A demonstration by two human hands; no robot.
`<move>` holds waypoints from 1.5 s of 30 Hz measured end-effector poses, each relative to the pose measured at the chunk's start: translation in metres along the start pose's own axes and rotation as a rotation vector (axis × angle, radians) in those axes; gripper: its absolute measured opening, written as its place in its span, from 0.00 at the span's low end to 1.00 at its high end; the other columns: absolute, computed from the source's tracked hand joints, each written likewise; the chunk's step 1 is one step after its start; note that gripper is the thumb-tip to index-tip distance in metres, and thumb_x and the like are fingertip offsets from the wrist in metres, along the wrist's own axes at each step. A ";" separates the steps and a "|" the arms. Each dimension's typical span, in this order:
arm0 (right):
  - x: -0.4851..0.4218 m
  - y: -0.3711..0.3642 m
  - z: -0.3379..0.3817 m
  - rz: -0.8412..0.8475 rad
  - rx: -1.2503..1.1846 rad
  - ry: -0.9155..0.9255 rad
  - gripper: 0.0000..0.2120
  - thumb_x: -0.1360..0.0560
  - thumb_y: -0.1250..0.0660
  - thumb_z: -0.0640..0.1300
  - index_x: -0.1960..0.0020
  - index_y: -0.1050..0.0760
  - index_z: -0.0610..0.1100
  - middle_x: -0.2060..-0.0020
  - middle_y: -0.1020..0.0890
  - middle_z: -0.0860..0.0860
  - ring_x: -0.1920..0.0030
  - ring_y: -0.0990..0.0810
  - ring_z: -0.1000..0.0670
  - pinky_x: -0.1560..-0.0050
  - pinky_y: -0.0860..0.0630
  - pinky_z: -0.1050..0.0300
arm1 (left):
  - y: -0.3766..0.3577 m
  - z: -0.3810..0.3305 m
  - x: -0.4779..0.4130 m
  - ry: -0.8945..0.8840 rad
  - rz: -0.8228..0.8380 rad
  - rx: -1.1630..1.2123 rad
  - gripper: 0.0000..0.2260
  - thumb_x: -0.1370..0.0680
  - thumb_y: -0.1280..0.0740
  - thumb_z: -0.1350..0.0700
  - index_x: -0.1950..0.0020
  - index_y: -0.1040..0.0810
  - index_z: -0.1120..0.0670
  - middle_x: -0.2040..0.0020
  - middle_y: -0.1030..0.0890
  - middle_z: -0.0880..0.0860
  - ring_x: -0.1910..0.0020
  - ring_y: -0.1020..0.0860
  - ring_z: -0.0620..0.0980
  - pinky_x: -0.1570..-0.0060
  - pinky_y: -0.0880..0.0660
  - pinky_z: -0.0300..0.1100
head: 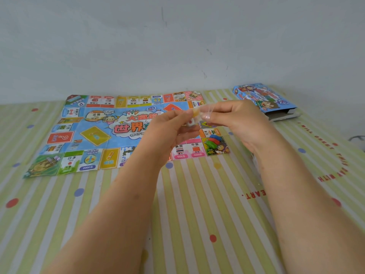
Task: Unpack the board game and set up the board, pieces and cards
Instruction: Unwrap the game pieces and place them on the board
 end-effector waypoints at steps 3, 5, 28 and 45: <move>-0.001 0.002 0.000 -0.041 0.004 0.006 0.07 0.28 0.26 0.41 0.52 0.16 0.50 0.62 0.14 0.58 0.60 0.17 0.61 0.60 0.26 0.74 | 0.001 0.000 -0.001 -0.006 0.001 -0.045 0.08 0.22 0.34 0.57 0.50 0.20 0.61 0.58 0.17 0.57 0.58 0.16 0.51 0.54 0.18 0.43; -0.001 0.001 -0.001 -0.045 0.012 0.005 0.07 0.29 0.26 0.42 0.52 0.16 0.51 0.61 0.14 0.58 0.59 0.16 0.61 0.59 0.26 0.73 | 0.000 -0.001 0.000 -0.010 0.009 -0.065 0.08 0.21 0.35 0.57 0.49 0.20 0.61 0.58 0.17 0.57 0.59 0.16 0.50 0.54 0.18 0.42; 0.001 0.004 0.006 -0.064 0.032 0.048 0.04 0.29 0.26 0.41 0.55 0.16 0.48 0.64 0.15 0.61 0.61 0.18 0.64 0.64 0.28 0.74 | 0.000 -0.006 0.002 0.001 -0.011 -0.068 0.10 0.20 0.36 0.56 0.48 0.22 0.63 0.60 0.20 0.57 0.66 0.19 0.48 0.60 0.19 0.39; 0.000 0.006 0.008 -0.075 0.014 0.081 0.07 0.28 0.27 0.39 0.52 0.16 0.48 0.58 0.14 0.53 0.58 0.17 0.60 0.59 0.25 0.73 | 0.022 -0.008 0.003 0.011 -0.182 -0.108 0.07 0.23 0.32 0.57 0.46 0.19 0.56 0.58 0.24 0.54 0.70 0.25 0.47 0.73 0.25 0.36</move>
Point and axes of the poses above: each hand's wrist, its own x-axis away from the middle knuckle, its own y-axis out of the back of the hand, z = x × y, the point moved 8 cm from there along -x, towards the middle knuckle
